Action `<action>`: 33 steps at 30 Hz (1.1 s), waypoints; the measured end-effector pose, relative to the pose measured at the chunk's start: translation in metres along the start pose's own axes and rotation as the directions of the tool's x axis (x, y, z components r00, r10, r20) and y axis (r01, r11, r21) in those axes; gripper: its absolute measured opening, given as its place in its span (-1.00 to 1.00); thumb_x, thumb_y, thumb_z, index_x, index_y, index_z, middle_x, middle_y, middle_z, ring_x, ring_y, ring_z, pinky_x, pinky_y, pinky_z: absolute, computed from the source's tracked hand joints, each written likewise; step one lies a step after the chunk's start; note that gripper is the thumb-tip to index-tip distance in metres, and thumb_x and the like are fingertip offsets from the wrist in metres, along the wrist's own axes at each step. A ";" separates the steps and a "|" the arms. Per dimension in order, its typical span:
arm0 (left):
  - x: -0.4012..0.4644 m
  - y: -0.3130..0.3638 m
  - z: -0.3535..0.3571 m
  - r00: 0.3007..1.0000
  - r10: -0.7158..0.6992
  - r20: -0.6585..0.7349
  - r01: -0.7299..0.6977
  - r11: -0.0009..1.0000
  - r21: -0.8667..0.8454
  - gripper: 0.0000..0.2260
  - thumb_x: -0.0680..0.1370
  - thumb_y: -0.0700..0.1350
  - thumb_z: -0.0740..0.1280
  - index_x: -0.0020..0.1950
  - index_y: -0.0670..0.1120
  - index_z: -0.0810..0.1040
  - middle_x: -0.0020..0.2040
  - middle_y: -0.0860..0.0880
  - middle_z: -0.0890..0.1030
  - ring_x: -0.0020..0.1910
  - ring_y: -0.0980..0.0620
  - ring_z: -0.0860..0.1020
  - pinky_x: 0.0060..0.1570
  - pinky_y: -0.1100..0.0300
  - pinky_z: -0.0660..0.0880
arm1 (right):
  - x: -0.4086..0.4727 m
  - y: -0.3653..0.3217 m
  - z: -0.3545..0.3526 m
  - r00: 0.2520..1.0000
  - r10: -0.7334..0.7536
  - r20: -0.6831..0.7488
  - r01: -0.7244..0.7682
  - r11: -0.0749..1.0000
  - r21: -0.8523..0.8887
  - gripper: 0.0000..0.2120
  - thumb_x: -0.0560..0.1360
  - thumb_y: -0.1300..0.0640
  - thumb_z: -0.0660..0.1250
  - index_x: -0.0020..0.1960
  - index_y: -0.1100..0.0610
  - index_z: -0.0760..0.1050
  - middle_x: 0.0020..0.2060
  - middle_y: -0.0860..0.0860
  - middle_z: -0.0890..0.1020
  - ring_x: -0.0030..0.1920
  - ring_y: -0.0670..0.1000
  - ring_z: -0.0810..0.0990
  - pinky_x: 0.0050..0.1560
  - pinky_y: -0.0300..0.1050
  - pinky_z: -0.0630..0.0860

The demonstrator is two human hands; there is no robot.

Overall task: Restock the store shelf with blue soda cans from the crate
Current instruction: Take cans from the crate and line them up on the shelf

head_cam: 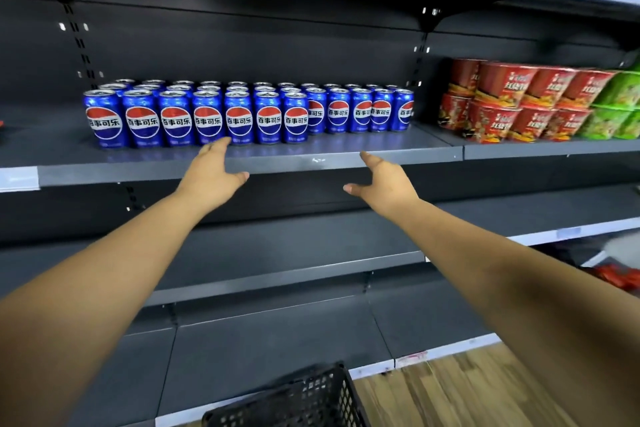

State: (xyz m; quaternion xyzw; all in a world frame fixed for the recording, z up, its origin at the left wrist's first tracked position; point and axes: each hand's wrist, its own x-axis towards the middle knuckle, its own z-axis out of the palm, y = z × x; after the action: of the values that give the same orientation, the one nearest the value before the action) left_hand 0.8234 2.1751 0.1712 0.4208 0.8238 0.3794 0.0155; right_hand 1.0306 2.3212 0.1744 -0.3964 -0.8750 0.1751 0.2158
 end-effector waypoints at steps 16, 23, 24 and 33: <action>0.014 0.140 0.149 1.000 -0.025 0.012 0.026 0.998 -0.061 -0.49 0.52 -0.14 0.36 0.44 -0.12 0.30 0.41 -0.13 0.35 0.38 -0.10 0.33 0.29 0.13 0.28 | 0.022 0.145 -0.055 0.997 -0.040 0.070 0.034 0.995 0.098 -0.36 0.51 0.02 0.35 0.49 0.15 0.18 0.40 0.10 0.36 0.35 0.09 0.38 0.30 -0.01 0.39; 0.025 0.178 0.188 0.999 -0.041 -0.007 0.041 0.999 -0.030 -0.45 0.53 -0.11 0.35 0.48 -0.10 0.23 0.43 -0.11 0.34 0.39 -0.09 0.33 0.30 0.12 0.27 | 0.046 0.184 -0.074 0.983 -0.126 0.131 0.110 0.986 0.124 -0.36 0.51 -0.01 0.35 0.49 0.13 0.18 0.43 0.06 0.33 0.36 0.09 0.36 0.34 -0.03 0.34; 0.028 0.178 0.187 0.999 -0.046 -0.020 0.046 0.999 -0.024 -0.45 0.53 -0.11 0.35 0.48 -0.10 0.23 0.43 -0.12 0.34 0.39 -0.09 0.32 0.31 0.11 0.27 | 0.050 0.187 -0.075 0.982 -0.130 0.136 0.113 0.985 0.128 -0.35 0.51 -0.01 0.35 0.50 0.12 0.18 0.43 0.05 0.32 0.36 0.09 0.37 0.34 -0.03 0.34; 0.060 0.165 0.176 0.998 -0.035 -0.060 0.038 0.998 0.049 -0.43 0.52 -0.14 0.35 0.48 -0.14 0.22 0.45 -0.14 0.32 0.42 -0.11 0.29 0.34 0.10 0.24 | 0.085 0.191 -0.066 0.986 -0.130 0.102 0.110 0.977 0.185 -0.39 0.51 -0.02 0.34 0.47 0.13 0.23 0.43 0.04 0.34 0.41 0.06 0.31 0.38 -0.01 0.28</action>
State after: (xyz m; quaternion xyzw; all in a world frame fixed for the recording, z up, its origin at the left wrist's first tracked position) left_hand 0.9574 2.3842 0.1688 0.3945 0.8409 0.3703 -0.0123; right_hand 1.1325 2.5146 0.1598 -0.3113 -0.8889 0.2618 0.2108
